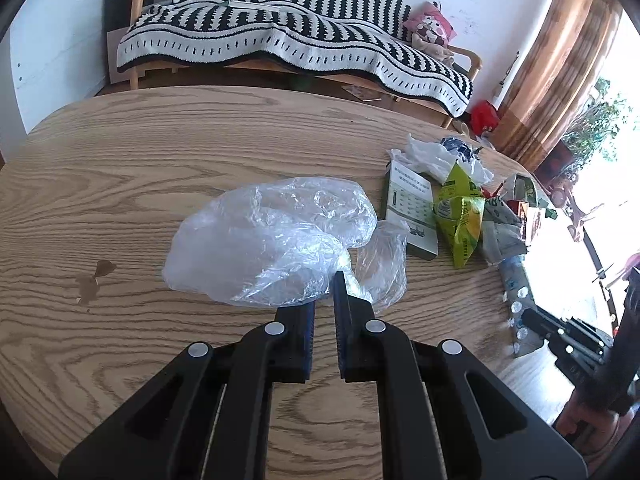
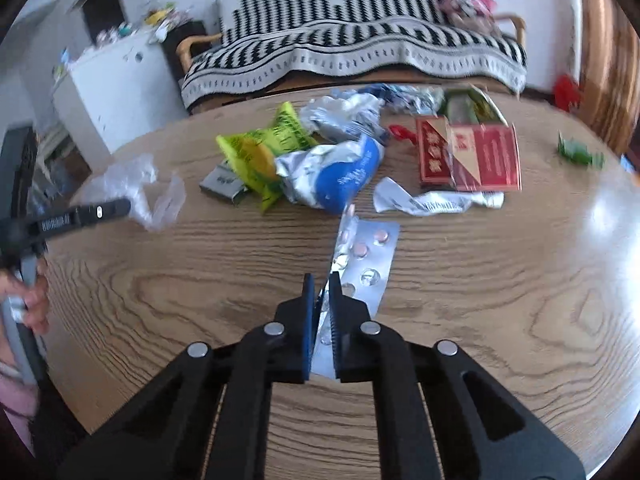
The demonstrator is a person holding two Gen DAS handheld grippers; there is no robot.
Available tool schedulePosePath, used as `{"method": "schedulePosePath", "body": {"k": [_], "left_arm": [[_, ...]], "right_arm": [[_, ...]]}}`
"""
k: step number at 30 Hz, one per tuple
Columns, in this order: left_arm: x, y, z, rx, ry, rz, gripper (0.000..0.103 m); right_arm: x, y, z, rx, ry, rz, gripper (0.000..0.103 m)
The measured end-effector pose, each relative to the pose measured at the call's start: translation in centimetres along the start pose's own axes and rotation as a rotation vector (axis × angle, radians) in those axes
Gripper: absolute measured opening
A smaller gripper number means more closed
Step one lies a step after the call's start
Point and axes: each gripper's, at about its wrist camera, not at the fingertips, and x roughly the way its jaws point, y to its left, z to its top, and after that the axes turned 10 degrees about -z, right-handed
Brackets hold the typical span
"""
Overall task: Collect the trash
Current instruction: 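Hold the plastic bag in the left gripper while the right gripper holds the blister pack, then drop the plastic bag from the left gripper while the right gripper drops the blister pack into the bin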
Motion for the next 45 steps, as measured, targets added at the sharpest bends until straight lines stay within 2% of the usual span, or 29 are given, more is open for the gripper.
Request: {"method": "schedulePosePath", "body": {"k": [3,12,15,18,20,24,31,35,38,42,45], "left_arm": [[0.0,-0.1,0.0,0.006,0.002,-0.002,0.008],[0.2,-0.2,0.0,0.013,0.007,-0.003,0.008],[0.3,-0.2,0.0,0.017,0.009,-0.003,0.008],[0.3,-0.1,0.0,0.015,0.010,-0.002,0.008],[0.3,-0.2,0.0,0.016,0.010,-0.001,0.008],[0.4,-0.2,0.0,0.022,0.013,-0.001,0.008],[0.5,-0.3,0.0,0.019,0.014,0.003,0.008],[0.2,-0.5,0.2,0.015,0.003,-0.005,0.008],[-1.0,-1.5,0.7,-0.002,-0.043,-0.050,0.008],[-3.0,-5.2,1.0,0.017,-0.121,-0.066,0.008],[-3.9,-9.3,0.7,0.056,-0.105,-0.109,0.008]], "right_arm": [[0.1,1.3,-0.3,-0.060,-0.012,-0.013,0.006],[-0.4,0.3,0.0,-0.006,-0.039,0.017,0.005],[-1.2,0.7,-0.1,-0.010,-0.079,0.054,0.005],[-2.5,1.6,-0.2,-0.063,-0.147,0.087,0.005],[-3.1,2.9,-0.4,-0.141,-0.185,0.068,0.005],[-3.1,4.2,-0.6,-0.198,-0.188,0.051,0.005],[-2.7,2.5,-0.2,-0.107,-0.153,0.051,0.005],[-3.3,2.3,0.1,-0.078,-0.185,0.043,0.005],[-4.1,2.3,0.3,-0.065,-0.214,0.052,0.005],[-7.1,0.3,1.2,0.025,-0.295,0.054,0.005],[-9.2,-2.3,1.7,0.119,-0.313,0.089,0.005]]}}
